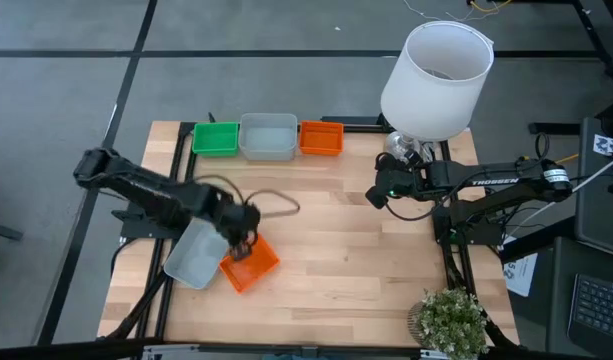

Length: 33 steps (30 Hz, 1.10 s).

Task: Stack baskets by color
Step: Move the bottom bins to the top of the table

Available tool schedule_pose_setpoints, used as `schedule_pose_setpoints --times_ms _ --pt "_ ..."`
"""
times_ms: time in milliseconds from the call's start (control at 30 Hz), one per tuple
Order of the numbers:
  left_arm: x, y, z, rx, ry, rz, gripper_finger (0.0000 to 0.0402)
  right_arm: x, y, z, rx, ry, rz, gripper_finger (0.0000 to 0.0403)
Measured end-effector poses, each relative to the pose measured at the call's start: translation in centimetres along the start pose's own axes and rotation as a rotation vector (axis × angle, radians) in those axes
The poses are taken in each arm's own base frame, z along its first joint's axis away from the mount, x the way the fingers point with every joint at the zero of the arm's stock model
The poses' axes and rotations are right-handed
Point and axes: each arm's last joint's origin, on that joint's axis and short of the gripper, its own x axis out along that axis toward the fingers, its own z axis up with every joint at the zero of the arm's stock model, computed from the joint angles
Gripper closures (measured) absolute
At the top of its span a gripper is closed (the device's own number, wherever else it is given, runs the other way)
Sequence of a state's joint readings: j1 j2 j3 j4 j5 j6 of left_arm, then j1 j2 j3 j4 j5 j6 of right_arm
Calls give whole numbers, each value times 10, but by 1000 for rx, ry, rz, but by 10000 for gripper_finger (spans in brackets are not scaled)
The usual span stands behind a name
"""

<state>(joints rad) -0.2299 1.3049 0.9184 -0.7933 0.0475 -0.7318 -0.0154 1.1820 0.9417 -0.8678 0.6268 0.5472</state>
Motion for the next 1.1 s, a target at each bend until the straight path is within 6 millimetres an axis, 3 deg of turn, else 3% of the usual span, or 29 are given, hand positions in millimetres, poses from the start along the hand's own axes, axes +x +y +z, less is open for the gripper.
schedule_pose_setpoints --times_ms 167,267,400,500,667,800,933,1100 --pt "22 -28 -19 69 87 -14 401 0 0 0 1 -4 3 269" --pt "43 -28 -18 29 136 46 401 0 1 1 6 -9 6 269" --pt "75 -12 9 34 124 75 401 0 1 2 13 -16 10 269" --pt "87 5 45 134 14 38 401 0 2 3 17 -28 17 269" --pt "64 28 115 270 -311 158 401 0 2 2 1 -22 13 269" --pt "31 24 146 345 -439 225 401 0 2 2 -13 -19 12 269" --pt "9 9 146 380 -325 239 401 0 2 2 -13 -20 12 269" --pt "3 -8 119 342 -121 257 402 0 3 5 -17 -49 21 269"
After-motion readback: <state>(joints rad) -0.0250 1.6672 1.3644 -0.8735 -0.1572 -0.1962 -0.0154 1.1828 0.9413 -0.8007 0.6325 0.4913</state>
